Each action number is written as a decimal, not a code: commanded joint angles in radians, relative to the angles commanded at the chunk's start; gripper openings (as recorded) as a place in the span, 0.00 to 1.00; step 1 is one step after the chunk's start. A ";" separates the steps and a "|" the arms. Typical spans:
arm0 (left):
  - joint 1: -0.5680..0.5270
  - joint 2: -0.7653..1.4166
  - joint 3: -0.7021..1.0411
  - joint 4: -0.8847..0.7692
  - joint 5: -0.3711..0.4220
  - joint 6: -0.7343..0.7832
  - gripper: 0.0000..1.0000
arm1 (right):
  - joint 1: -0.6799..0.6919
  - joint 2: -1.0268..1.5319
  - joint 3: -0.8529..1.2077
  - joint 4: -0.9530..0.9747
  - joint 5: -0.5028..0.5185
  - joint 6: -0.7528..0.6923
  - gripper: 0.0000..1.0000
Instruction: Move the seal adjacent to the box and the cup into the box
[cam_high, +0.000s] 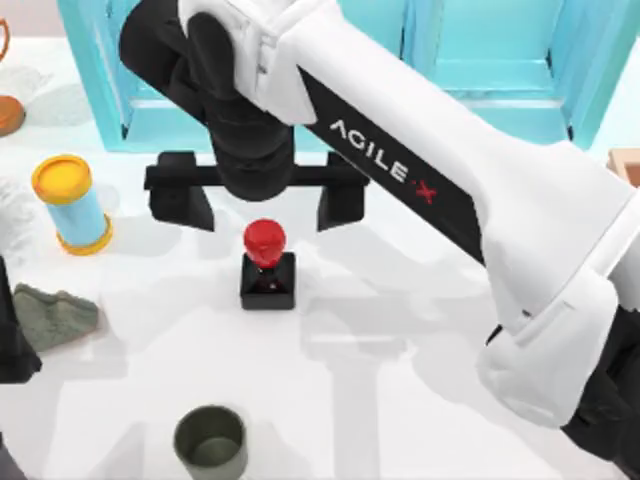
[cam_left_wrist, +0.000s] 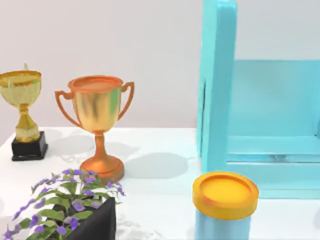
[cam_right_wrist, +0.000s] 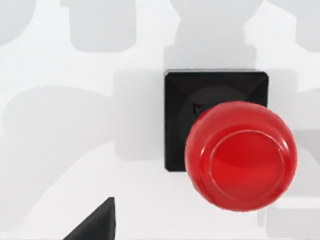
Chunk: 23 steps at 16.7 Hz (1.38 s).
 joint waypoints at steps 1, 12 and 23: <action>0.000 0.000 0.000 0.000 0.000 0.000 1.00 | 0.000 0.002 0.002 0.000 0.000 0.000 1.00; 0.000 0.000 0.000 0.000 0.000 0.000 1.00 | -0.014 0.341 0.441 -0.095 0.005 -0.018 1.00; 0.000 0.000 0.000 0.000 0.000 0.000 1.00 | -0.018 0.396 0.510 -0.109 0.005 -0.021 0.70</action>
